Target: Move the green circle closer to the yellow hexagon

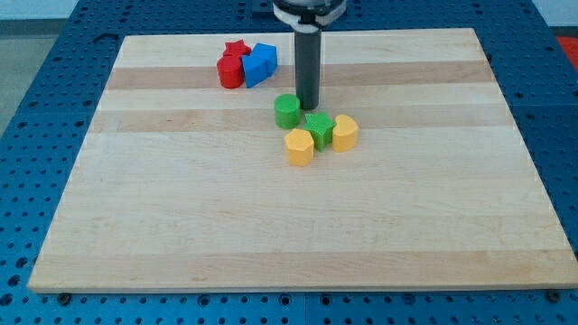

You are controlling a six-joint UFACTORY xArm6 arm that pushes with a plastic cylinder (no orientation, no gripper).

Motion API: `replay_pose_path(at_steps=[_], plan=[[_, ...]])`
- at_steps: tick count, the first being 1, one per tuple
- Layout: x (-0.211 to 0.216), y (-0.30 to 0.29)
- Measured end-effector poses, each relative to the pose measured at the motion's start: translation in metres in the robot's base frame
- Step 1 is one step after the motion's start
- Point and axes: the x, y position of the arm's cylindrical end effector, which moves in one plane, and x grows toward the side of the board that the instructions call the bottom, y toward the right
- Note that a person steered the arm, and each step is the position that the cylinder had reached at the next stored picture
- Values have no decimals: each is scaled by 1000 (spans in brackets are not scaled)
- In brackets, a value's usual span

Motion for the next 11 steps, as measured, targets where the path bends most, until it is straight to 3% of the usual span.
replay_pose_path(at_steps=[2, 8, 11], plan=[[-15, -9], [-1, -87], [18, -29]])
